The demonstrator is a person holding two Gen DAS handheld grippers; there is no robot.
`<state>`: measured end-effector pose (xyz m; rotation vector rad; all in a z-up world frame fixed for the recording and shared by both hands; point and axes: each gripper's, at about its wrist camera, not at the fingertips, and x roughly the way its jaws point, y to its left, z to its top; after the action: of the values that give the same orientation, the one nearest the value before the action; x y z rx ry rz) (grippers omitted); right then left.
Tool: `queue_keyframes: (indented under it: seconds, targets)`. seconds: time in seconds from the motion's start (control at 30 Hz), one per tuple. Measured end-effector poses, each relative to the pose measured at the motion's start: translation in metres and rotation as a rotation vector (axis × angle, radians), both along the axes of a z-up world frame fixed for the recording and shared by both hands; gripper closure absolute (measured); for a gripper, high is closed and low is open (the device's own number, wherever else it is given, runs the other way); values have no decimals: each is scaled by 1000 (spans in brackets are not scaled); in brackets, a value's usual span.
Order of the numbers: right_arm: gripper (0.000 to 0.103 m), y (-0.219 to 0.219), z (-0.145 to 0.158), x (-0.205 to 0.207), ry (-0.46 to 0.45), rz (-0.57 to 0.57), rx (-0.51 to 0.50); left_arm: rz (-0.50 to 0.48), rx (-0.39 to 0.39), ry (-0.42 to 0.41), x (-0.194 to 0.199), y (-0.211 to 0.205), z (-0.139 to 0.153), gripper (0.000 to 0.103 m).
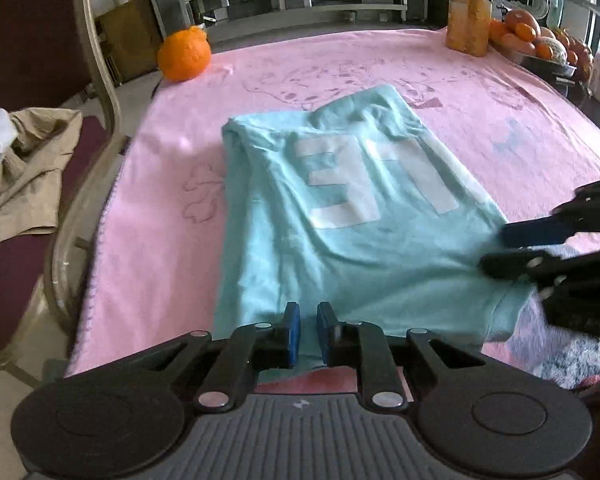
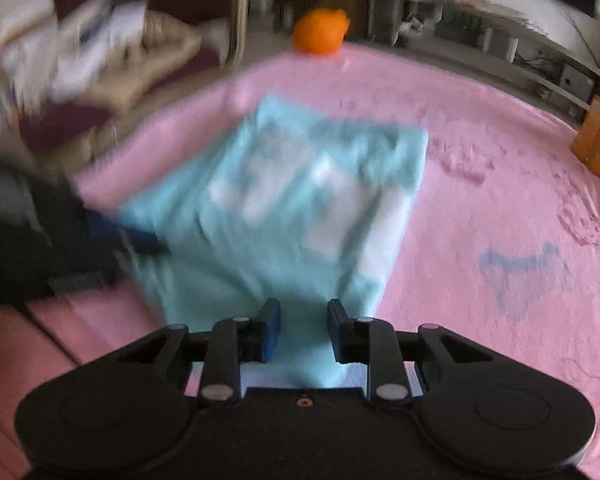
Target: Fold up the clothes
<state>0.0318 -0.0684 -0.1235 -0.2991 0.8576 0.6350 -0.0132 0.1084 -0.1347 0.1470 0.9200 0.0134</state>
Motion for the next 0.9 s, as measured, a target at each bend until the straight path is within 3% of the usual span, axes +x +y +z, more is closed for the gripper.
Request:
queue_keyframes:
  seconds: [0.13, 0.27, 0.43, 0.53, 0.67, 0.77, 0.83, 0.9]
  targets:
    - [79, -25, 11, 3, 82, -67, 27, 37, 1, -5, -13, 15, 16, 85]
    - [78, -58, 53, 7, 96, -131, 153, 78, -84, -108, -8, 25, 55, 85]
    - [78, -79, 120, 26, -30, -147, 236, 129, -192, -237, 0, 38, 103, 85]
    - [79, -80, 135, 41, -117, -120, 184, 92, -184, -203, 30, 23, 95, 83]
    - [78, -66, 116, 75, -106, -94, 89, 27, -150, -90, 76, 10, 56, 85]
    - [81, -50, 72, 112, 18, -91, 82, -47, -170, -13, 109, 6, 29, 93]
    - [95, -41, 44, 137, 166, -78, 191, -92, -225, -6, 125, 8, 21, 94]
    - [95, -31, 17, 159, 340, -47, 347, -126, -292, -7, 143, 10, 14, 94]
